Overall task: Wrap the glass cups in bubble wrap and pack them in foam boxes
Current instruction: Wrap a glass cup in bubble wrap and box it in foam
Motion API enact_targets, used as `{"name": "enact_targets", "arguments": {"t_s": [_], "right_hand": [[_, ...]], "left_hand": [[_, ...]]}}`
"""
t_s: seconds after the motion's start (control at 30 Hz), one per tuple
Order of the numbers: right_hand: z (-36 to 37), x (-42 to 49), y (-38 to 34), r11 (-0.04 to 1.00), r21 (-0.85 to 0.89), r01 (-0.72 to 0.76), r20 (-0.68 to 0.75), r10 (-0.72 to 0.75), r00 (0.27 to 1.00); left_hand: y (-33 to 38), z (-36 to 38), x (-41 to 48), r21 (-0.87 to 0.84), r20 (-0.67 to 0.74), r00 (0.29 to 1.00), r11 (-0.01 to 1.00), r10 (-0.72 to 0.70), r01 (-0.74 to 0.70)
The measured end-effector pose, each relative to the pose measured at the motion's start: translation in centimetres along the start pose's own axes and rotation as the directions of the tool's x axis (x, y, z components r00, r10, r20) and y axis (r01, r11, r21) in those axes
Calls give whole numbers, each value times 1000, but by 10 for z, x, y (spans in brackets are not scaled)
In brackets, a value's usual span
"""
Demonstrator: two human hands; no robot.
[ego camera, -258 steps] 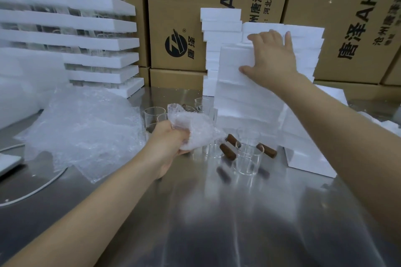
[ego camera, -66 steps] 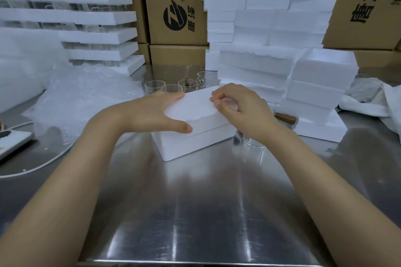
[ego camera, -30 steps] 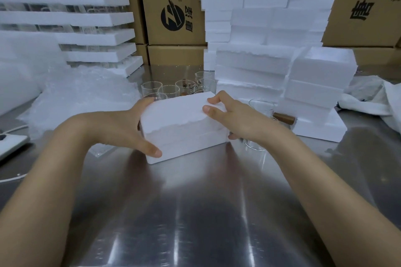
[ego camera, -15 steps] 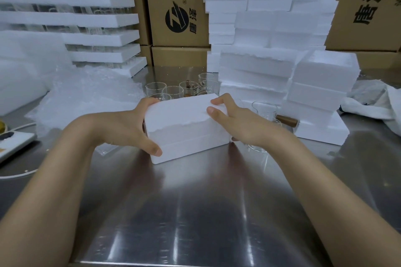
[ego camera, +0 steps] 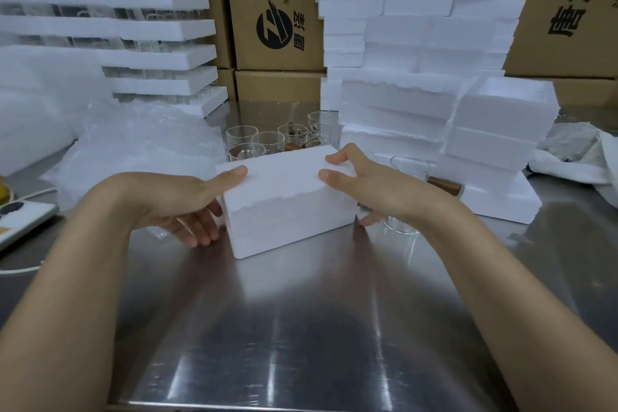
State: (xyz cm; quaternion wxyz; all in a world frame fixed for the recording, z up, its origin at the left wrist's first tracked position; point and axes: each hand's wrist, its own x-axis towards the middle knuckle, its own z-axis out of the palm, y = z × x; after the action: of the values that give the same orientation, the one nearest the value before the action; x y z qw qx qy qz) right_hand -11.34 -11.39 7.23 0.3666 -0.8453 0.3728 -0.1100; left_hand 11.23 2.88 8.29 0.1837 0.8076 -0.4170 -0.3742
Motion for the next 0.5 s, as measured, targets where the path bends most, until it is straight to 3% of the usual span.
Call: {"name": "enact_targets", "arguments": {"t_s": [0.3, 0.5], "right_hand": [[9, -1, -3, 944, 329, -7, 26, -2, 1000], [-4, -9, -8, 930, 361, 76, -55, -60, 997]], "left_hand": [[3, 8, 0, 4, 90, 996, 1000, 18, -18], [-1, 5, 2, -245, 79, 984, 960, 161, -138]]}}
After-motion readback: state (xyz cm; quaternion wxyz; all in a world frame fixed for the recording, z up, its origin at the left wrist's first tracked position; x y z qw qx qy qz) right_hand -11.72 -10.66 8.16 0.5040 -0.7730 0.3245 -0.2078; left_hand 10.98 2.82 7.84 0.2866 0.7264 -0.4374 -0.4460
